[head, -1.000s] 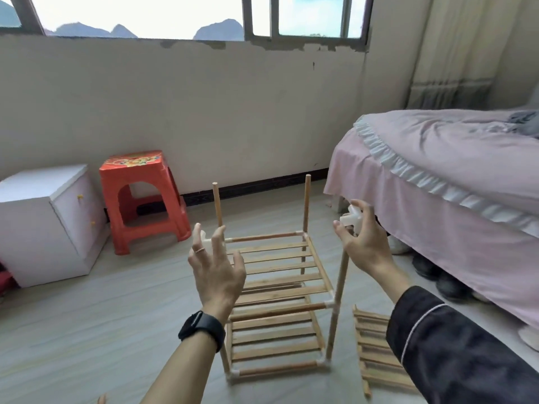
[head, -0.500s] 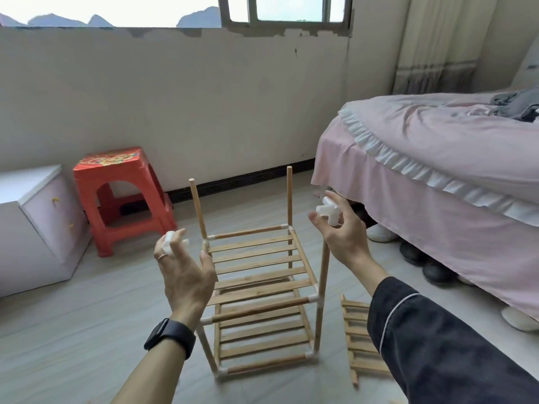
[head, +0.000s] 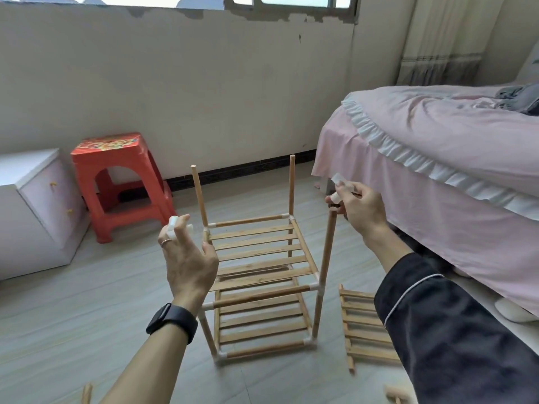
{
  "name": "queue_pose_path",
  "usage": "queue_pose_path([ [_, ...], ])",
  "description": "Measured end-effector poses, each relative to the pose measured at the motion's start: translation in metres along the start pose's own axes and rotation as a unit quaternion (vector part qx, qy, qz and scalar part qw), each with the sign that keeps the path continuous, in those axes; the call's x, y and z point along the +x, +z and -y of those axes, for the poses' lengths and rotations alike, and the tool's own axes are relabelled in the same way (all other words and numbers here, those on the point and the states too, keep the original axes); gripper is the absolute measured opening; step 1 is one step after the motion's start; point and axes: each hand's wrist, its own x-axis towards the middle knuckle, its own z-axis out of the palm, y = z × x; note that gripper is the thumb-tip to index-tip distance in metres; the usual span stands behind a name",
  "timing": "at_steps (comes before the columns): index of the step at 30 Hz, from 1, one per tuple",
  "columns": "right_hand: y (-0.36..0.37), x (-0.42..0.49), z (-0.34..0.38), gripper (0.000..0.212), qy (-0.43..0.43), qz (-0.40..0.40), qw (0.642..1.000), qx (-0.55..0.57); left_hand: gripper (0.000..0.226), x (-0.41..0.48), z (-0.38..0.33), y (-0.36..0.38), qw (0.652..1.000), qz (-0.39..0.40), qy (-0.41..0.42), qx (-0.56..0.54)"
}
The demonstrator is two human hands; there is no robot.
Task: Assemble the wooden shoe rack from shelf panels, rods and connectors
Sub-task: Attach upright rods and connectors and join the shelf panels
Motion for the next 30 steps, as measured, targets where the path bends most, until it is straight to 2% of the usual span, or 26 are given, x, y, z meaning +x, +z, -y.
queue_pose_path([
  [4,-0.003,-0.005,0.003,0.04,0.061,0.02,0.998,0.008,0.064,0.0,0.0,0.0,1.0,0.001,-0.003,0.004],
  [13,0.004,-0.014,0.011,0.042,0.124,0.062,0.99,0.037,0.066,0.0,-0.001,0.0,1.0,0.006,-0.012,0.004],
  [22,-0.003,-0.004,0.025,0.036,0.232,0.118,0.958,0.123,0.066,0.001,0.0,0.0,1.0,0.007,-0.005,0.006],
  [26,-0.004,0.0,0.029,0.037,0.235,0.141,0.958,0.088,0.067,0.001,0.002,0.001,1.0,0.006,-0.009,0.004],
  [30,-0.003,0.0,0.027,0.048,0.203,0.132,0.97,-0.03,0.066,0.001,0.002,0.002,1.0,0.004,-0.016,0.002],
])
